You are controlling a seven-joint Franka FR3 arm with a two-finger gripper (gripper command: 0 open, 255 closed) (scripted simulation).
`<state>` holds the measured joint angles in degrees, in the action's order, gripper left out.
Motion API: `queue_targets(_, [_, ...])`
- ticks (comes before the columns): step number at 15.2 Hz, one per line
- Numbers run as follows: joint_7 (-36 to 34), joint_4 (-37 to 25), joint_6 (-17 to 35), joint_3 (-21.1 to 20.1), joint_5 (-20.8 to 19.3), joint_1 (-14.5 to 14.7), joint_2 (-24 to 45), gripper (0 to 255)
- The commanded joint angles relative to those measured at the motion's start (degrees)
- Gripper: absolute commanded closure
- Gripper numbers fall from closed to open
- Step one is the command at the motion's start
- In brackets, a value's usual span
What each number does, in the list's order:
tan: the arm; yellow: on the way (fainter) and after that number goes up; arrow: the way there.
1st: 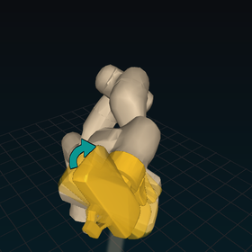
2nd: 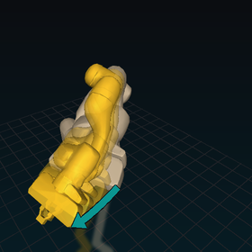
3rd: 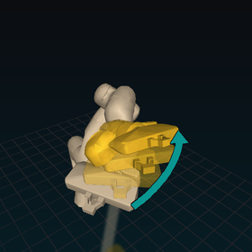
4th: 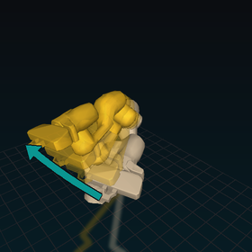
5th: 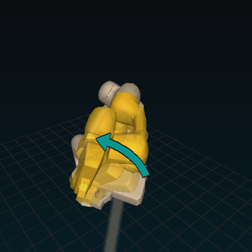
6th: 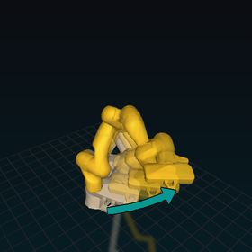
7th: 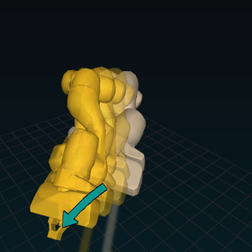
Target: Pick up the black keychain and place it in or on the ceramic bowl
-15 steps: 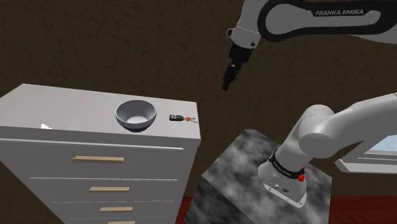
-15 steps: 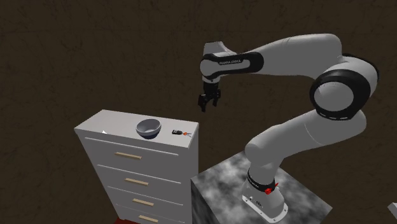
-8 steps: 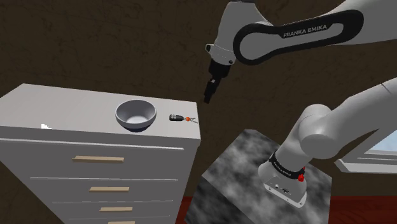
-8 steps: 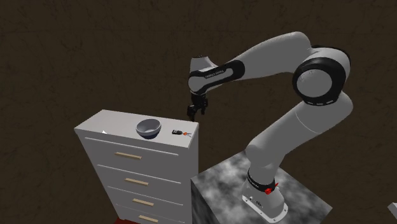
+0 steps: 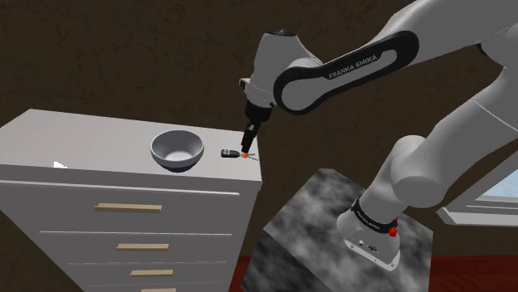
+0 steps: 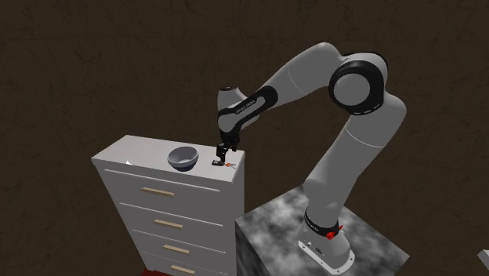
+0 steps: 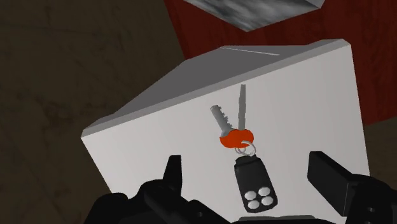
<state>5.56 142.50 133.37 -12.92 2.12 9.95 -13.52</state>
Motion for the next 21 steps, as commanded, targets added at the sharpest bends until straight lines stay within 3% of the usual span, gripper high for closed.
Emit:
queue_targets(1, [-0.3,0.1,1.9,-0.5,-0.3,0.2,1.6,0])
queue_targets(7, [-1.2,1.7,7.5,-0.8,-1.6,-0.2,5.7,0])
queue_targets(15, [-1.2,1.7,7.5,-0.8,-1.6,-0.2,5.7,0])
queue_targets(16, [-1.2,1.7,7.5,-0.8,-1.6,-0.2,5.7,255])
queue_targets(21, [-1.2,1.8,7.4,-0.8,-1.5,-0.2,5.6,255])
